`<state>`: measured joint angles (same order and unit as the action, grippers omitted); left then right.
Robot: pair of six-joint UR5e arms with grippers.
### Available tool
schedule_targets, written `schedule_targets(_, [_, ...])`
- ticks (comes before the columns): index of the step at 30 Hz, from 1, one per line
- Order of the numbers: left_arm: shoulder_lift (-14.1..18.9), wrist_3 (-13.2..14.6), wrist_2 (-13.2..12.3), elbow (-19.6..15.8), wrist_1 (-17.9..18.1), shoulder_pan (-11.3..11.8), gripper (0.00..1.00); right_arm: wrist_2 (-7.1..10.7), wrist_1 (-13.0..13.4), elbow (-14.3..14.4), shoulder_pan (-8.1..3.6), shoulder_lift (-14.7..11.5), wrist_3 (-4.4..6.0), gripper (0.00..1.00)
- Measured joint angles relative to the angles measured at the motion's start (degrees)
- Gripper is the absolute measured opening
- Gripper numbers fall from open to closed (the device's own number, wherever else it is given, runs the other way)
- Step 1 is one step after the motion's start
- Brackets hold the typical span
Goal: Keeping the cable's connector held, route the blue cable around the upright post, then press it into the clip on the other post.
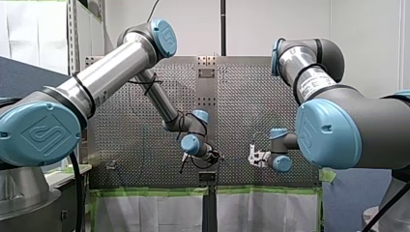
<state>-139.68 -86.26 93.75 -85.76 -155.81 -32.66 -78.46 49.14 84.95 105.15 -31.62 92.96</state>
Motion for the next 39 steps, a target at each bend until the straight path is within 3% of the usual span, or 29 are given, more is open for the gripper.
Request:
schedule_targets(29, [0.13, -2.08, 0.6, -0.2, 0.24, -0.78, 1.0, 0.14, -0.12, 0.0, -0.07, 0.03, 0.53, 0.0])
schedule_targets(39, [4.81, -5.4, 3.11, -5.07, 4.97, -0.65, 1.0, 0.22, -0.18, 0.0, -0.15, 0.02, 0.75, 0.0])
